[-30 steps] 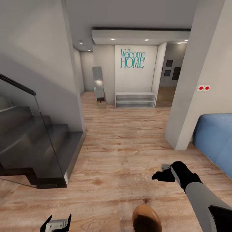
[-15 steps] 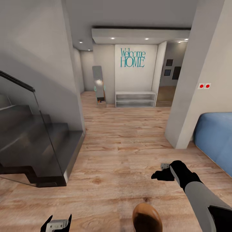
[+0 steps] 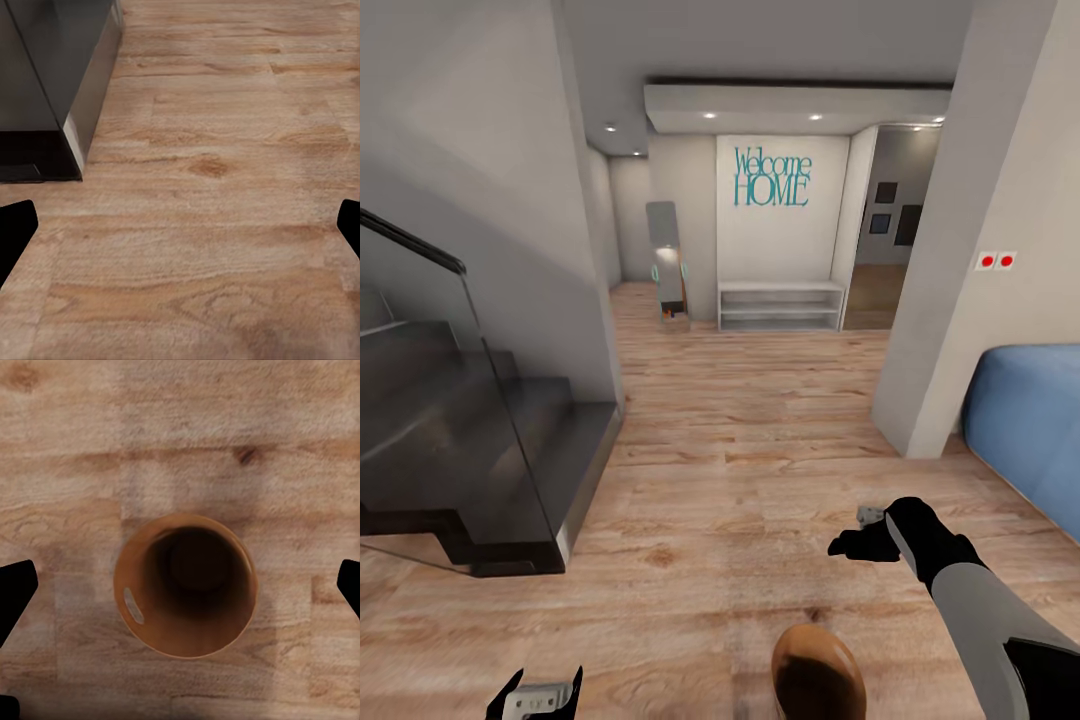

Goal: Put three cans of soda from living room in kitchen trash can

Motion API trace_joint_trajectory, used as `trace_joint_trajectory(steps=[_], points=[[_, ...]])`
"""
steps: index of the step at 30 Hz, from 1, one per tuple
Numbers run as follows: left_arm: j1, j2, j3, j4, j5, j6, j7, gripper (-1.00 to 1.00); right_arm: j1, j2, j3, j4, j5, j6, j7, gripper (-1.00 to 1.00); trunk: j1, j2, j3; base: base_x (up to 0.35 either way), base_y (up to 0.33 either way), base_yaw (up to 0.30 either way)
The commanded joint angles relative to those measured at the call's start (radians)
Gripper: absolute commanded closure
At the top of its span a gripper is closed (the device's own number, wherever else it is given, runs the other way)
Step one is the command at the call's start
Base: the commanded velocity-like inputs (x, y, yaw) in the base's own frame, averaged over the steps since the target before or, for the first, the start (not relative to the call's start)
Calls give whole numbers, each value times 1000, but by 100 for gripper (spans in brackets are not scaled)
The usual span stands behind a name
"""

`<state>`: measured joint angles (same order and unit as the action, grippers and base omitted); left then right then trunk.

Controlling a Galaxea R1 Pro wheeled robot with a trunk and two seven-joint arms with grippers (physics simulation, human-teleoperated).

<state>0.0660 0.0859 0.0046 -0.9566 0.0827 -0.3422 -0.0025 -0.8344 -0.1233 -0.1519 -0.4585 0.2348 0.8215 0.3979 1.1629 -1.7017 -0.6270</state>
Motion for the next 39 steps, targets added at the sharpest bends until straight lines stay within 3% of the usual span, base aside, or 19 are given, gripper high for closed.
trace_joint_trajectory(steps=[1, 18, 26, 39], points=[[0, 0, 0, 0, 0, 0, 0, -100, 0, 0, 0, 0, 0, 0, 0, -100, 4, -7, -3, 0, 0, 0], [-1, 0, 0, 15, -1, 4, 1, -100, 0, -9, 0, -3, 0, 7, 3, -100, 69, -126, -56, 0, 0, 0], [-2, -1, 0, 21, -1, 6, 1, -100, 1, -11, 0, -63, -1, 76, 3, -100, 100, -182, -82, 0, 0, 0], [-2, -1, 0, 32, -1, 6, 1, -100, 1, -8, 0, -93, -2, 94, 1, -100, 150, -273, -124, 0, 0, 0]])
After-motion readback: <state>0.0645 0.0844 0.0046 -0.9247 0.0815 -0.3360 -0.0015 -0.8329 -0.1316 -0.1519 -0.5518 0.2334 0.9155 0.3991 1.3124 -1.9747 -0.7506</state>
